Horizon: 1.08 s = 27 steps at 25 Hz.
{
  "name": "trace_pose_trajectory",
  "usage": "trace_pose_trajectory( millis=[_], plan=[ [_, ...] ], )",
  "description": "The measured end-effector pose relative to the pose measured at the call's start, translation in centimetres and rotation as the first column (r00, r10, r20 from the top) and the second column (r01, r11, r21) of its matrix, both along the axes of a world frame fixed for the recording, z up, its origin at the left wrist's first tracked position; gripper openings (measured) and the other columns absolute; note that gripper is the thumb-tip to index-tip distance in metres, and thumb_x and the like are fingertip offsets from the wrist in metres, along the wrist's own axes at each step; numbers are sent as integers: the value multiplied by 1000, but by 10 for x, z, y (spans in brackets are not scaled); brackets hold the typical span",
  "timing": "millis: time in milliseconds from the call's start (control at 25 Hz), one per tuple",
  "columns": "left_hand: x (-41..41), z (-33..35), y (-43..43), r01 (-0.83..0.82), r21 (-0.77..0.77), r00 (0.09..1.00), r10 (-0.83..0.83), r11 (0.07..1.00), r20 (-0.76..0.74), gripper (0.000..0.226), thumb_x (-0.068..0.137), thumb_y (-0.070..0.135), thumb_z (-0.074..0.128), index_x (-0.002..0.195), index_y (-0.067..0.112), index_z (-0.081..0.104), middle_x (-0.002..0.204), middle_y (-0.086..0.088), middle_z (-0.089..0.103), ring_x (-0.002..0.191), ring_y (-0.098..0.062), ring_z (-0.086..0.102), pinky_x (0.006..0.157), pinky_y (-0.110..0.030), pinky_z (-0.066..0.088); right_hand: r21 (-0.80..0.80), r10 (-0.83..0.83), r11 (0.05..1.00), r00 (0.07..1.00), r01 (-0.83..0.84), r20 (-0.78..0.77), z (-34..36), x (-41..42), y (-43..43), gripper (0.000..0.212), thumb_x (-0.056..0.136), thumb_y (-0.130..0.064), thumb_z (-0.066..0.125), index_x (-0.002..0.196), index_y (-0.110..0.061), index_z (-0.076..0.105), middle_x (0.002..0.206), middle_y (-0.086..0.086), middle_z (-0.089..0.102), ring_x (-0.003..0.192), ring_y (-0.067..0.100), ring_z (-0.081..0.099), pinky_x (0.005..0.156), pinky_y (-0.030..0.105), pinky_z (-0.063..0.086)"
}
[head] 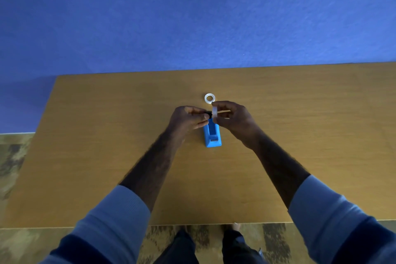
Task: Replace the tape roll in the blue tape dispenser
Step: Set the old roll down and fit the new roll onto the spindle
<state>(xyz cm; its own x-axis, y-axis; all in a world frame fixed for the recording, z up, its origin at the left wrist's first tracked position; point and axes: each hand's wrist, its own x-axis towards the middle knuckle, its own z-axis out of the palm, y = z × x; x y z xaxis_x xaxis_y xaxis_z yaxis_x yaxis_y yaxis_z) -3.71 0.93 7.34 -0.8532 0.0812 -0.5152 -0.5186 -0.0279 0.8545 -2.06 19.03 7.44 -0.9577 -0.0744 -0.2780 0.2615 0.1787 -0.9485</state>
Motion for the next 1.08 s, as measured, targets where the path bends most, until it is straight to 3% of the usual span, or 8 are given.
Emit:
trace_pose_trajectory(
  millis=[120, 360, 600, 880, 1080],
  plan=[
    [1, 2, -1, -2, -18, 1000, 2, 1000, 10, 20, 83, -1, 79, 103, -4, 76, 102, -20, 78, 99, -29, 76, 89, -38, 62, 21, 23, 1000, 1000, -23, -3, 5, 1, -4, 41, 87, -6, 74, 127, -15, 68, 113, 5, 73, 105, 18, 71, 94, 41, 59],
    [4, 9, 0, -24, 1, 999, 24, 1000, -25, 26, 84, -3, 77, 108, -10, 72, 105, -23, 76, 98, -31, 76, 79, -30, 64, 75, 42, 996, 999, -40, -15, 7, 4, -7, 42, 87, -14, 77, 128, -18, 68, 113, -1, 73, 105, 13, 70, 94, 40, 60],
    [4, 6, -4, 12, -25, 1000, -13, 1000, -27, 20, 83, 0, 79, 102, -4, 74, 101, -18, 78, 96, -28, 78, 80, -32, 63, 58, 68, 996, 998, -67, -14, 12, 4, -7, 46, 86, -7, 76, 130, -17, 66, 117, 1, 72, 107, 14, 70, 94, 40, 59],
    [0, -3, -3, 67, -24, 998, -67, 997, 8, 17, 86, 2, 76, 103, 0, 75, 101, -17, 79, 98, -28, 77, 92, -43, 61, 90, 98, 991, 994, -94, -38, 14, 4, -6, 47, 87, -5, 75, 132, -15, 65, 120, 1, 70, 109, 13, 69, 92, 36, 60],
    [0, -3, -4, 77, -28, 997, -77, 997, 9, 12, 85, 2, 78, 96, 5, 77, 95, -13, 80, 95, -25, 78, 91, -39, 62, 66, 107, 992, 994, -107, 1, 12, 3, -4, 47, 85, -3, 77, 130, -11, 66, 116, 2, 73, 107, 13, 71, 91, 32, 60]
  ],
)
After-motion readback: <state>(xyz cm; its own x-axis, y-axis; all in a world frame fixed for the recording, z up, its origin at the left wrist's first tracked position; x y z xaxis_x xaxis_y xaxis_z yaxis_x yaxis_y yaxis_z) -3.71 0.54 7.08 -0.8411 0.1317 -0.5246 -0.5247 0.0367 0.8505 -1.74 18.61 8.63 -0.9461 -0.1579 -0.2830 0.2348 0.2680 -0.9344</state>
